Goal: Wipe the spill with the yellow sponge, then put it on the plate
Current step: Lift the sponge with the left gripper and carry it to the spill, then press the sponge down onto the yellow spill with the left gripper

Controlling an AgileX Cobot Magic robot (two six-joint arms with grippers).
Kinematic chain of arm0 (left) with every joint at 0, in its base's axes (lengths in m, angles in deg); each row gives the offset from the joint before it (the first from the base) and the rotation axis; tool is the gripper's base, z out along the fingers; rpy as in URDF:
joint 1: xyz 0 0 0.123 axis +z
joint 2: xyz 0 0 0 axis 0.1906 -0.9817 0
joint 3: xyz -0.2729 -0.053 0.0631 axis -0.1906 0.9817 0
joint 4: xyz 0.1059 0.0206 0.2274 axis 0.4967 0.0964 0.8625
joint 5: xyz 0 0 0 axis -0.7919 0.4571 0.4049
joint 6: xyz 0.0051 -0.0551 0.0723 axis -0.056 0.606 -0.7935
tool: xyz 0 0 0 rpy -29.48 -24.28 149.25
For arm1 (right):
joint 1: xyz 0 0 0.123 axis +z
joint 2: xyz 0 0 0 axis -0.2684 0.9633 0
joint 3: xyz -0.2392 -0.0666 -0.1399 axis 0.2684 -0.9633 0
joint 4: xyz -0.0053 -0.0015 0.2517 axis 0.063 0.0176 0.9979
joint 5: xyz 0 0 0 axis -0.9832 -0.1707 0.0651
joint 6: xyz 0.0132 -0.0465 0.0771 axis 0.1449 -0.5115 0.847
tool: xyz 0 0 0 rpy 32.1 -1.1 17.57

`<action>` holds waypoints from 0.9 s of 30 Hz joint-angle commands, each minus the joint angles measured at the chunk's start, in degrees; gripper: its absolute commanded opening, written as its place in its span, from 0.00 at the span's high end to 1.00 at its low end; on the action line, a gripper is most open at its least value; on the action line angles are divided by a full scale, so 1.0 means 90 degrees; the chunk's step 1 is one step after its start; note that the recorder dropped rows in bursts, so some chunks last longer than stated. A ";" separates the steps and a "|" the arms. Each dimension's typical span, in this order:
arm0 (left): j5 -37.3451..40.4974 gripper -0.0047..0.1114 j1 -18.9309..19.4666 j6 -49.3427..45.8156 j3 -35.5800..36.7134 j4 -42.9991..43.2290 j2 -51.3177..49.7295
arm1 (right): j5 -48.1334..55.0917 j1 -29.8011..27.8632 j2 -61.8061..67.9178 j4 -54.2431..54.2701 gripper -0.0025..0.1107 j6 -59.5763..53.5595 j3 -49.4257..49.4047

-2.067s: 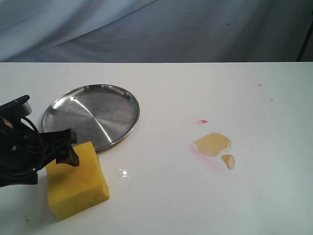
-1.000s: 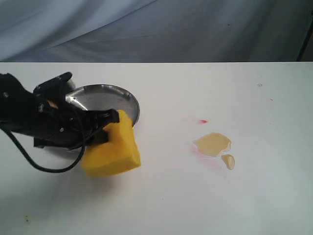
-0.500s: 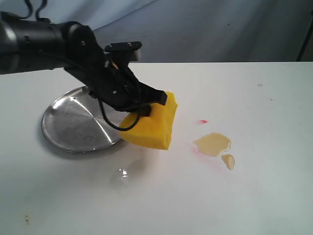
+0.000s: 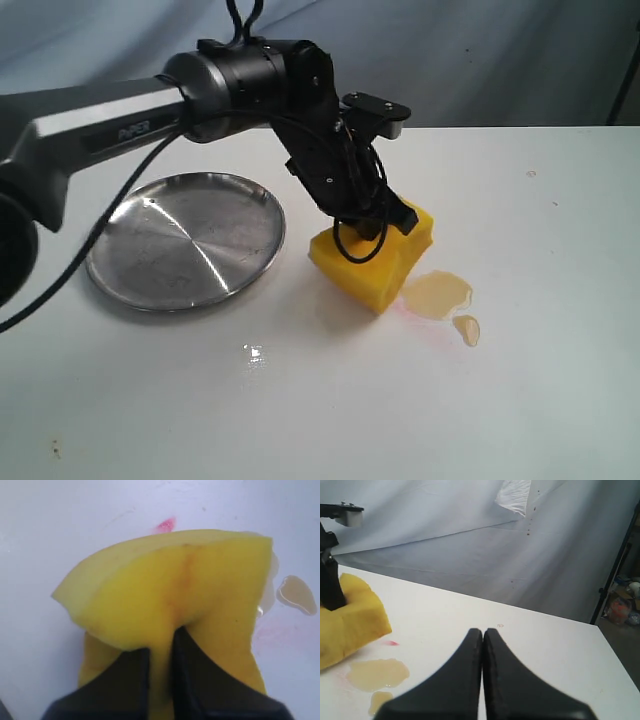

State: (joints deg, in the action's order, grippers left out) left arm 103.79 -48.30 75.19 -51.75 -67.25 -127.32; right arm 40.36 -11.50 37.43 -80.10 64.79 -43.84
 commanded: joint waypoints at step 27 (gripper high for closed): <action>0.1124 0.96 -0.0672 -0.0616 -0.2258 -0.0017 -0.1480 | -0.0045 -0.0009 -0.0027 -0.0064 0.98 0.0007 -0.0025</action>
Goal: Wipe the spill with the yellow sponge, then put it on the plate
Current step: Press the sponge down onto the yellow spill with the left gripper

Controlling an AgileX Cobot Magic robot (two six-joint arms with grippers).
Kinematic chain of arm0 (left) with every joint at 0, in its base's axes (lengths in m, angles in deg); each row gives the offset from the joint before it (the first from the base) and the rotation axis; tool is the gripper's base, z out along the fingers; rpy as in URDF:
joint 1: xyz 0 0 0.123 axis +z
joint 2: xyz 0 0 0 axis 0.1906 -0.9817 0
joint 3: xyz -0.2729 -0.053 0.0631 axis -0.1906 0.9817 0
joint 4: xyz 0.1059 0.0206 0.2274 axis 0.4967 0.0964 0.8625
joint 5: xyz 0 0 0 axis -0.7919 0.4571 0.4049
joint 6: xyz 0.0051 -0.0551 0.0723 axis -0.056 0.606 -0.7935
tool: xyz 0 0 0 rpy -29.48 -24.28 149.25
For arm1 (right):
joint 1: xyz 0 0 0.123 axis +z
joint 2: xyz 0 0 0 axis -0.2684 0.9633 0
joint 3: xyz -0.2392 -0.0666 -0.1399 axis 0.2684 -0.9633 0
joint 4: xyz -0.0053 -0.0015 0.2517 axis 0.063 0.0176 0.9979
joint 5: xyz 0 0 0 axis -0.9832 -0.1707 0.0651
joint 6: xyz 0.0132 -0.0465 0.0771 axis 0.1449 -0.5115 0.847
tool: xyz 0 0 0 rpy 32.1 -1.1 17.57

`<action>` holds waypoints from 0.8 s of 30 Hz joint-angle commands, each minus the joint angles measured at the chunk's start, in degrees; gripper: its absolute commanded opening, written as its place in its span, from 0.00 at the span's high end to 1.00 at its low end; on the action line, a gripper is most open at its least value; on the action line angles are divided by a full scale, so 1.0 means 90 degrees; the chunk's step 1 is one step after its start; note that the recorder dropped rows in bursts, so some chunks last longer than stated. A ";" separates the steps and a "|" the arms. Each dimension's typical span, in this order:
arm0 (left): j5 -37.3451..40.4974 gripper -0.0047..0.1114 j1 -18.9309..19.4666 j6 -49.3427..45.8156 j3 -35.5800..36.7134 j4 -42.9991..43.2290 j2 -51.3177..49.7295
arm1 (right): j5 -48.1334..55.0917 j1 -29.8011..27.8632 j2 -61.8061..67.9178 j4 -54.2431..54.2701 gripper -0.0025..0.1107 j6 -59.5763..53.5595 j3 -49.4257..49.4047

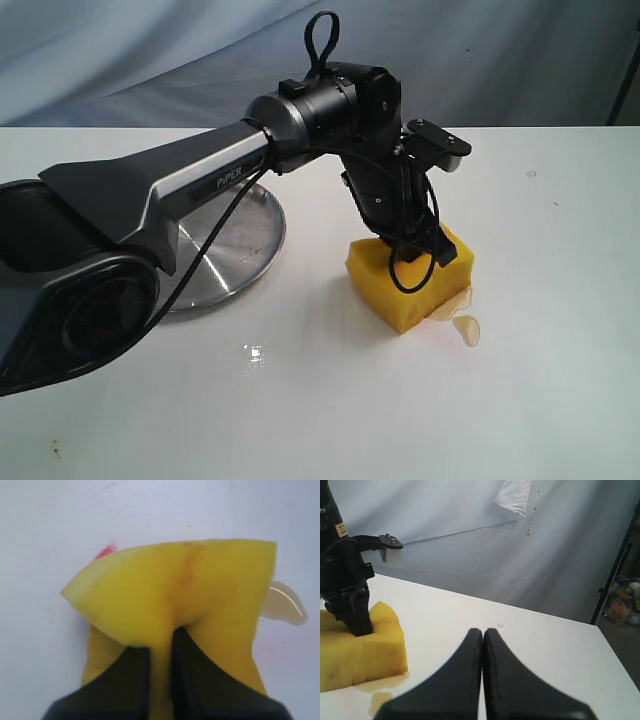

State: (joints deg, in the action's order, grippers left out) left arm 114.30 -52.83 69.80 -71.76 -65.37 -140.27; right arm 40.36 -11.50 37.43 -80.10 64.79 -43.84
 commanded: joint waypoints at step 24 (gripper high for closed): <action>0.0308 0.96 -0.0786 0.0317 -0.0034 0.0792 -0.0088 | -0.0045 -0.0009 -0.0027 -0.0064 0.98 0.0007 -0.0025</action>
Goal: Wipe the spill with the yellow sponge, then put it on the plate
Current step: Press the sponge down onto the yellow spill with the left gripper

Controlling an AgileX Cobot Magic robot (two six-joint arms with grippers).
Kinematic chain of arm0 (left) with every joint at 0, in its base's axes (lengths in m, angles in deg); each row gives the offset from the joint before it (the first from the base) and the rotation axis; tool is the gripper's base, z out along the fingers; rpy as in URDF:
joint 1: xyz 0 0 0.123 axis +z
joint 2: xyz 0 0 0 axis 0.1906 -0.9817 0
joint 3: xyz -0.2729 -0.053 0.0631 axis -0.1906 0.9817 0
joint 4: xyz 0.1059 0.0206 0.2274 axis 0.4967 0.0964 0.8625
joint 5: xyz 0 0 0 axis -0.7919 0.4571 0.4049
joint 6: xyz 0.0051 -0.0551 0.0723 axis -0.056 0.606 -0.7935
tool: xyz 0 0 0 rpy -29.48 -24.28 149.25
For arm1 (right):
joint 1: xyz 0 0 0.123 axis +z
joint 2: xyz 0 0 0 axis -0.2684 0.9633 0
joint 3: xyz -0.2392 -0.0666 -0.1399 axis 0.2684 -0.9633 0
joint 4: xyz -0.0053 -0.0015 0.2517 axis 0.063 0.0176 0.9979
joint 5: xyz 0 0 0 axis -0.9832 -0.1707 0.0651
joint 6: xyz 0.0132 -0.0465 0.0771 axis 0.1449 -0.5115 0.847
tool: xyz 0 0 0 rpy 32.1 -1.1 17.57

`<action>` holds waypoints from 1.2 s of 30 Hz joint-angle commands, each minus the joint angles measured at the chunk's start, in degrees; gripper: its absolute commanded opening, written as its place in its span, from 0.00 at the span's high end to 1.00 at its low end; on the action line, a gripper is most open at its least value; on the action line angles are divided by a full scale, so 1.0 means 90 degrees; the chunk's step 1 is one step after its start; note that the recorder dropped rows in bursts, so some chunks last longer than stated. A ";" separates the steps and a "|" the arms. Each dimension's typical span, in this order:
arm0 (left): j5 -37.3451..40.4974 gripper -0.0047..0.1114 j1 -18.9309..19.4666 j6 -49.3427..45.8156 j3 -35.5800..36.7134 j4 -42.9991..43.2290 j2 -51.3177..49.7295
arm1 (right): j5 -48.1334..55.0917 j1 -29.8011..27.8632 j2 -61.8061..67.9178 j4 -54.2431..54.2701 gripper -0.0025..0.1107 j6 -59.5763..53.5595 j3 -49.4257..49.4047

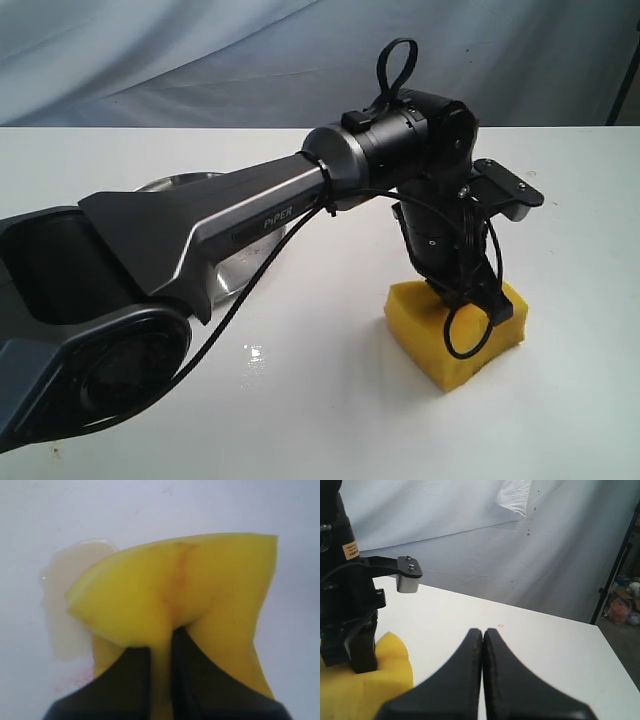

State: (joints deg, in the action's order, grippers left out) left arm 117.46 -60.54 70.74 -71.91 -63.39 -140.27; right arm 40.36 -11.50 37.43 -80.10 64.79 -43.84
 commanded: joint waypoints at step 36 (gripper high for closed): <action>-0.1661 0.96 0.0310 0.0117 -0.0641 0.0398 -0.0338 | -0.0045 -0.0009 -0.0027 -0.0064 0.98 0.0007 -0.0025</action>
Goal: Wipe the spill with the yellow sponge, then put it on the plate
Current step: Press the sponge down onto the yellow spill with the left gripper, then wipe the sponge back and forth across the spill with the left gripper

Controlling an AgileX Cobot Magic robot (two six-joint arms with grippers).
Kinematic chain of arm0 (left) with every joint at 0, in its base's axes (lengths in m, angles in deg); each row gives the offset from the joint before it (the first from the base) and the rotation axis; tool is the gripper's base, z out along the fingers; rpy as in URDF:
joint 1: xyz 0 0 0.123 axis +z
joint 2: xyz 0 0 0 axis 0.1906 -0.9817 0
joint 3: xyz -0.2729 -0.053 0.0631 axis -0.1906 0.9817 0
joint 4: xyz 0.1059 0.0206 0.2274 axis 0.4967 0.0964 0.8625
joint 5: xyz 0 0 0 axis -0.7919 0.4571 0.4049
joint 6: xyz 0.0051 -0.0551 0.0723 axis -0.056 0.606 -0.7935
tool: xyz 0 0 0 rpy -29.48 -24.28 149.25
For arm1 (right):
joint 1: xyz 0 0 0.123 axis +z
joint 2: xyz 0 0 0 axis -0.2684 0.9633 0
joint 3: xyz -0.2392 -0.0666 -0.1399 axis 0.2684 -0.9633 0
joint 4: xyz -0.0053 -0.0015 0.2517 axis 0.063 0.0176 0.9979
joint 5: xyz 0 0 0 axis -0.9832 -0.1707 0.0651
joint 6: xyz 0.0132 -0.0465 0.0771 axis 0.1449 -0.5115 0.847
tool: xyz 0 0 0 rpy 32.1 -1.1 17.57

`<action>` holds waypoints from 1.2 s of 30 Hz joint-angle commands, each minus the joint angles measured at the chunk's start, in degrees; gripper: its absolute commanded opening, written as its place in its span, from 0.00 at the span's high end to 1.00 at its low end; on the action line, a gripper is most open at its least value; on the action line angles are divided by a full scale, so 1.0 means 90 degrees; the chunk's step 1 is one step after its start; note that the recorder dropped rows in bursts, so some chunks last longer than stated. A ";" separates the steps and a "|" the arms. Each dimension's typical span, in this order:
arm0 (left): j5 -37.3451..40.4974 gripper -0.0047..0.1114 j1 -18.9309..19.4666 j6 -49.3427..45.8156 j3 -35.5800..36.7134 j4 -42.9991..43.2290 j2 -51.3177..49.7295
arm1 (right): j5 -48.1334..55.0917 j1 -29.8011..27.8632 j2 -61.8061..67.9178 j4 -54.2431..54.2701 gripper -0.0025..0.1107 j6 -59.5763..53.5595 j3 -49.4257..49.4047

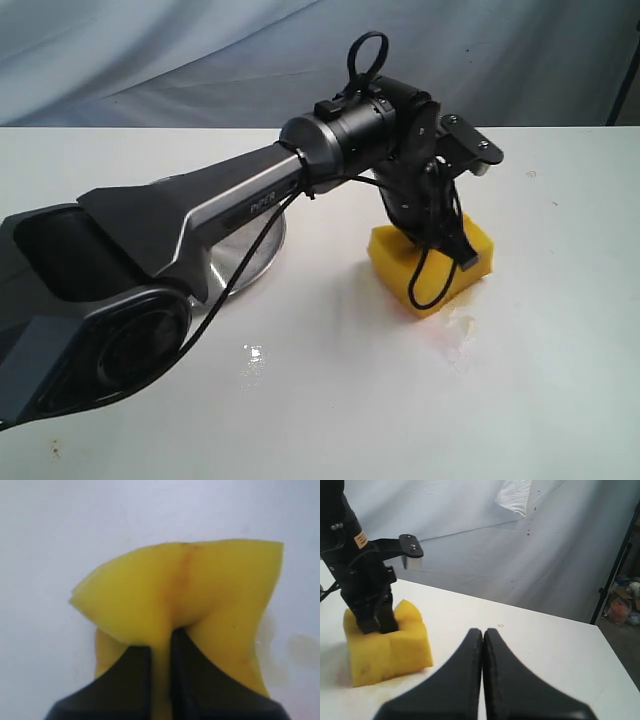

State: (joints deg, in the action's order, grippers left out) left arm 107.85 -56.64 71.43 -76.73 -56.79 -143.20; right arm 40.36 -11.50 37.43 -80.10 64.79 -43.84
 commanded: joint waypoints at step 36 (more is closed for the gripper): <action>0.0375 0.96 0.0417 0.1171 -0.0107 0.0969 -0.0670 | -0.0045 -0.0009 -0.0027 -0.0064 0.98 0.0007 -0.0025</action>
State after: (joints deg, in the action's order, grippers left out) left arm 107.30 -55.27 78.29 -78.50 -56.12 -147.00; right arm 40.36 -11.50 37.43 -80.10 64.79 -43.84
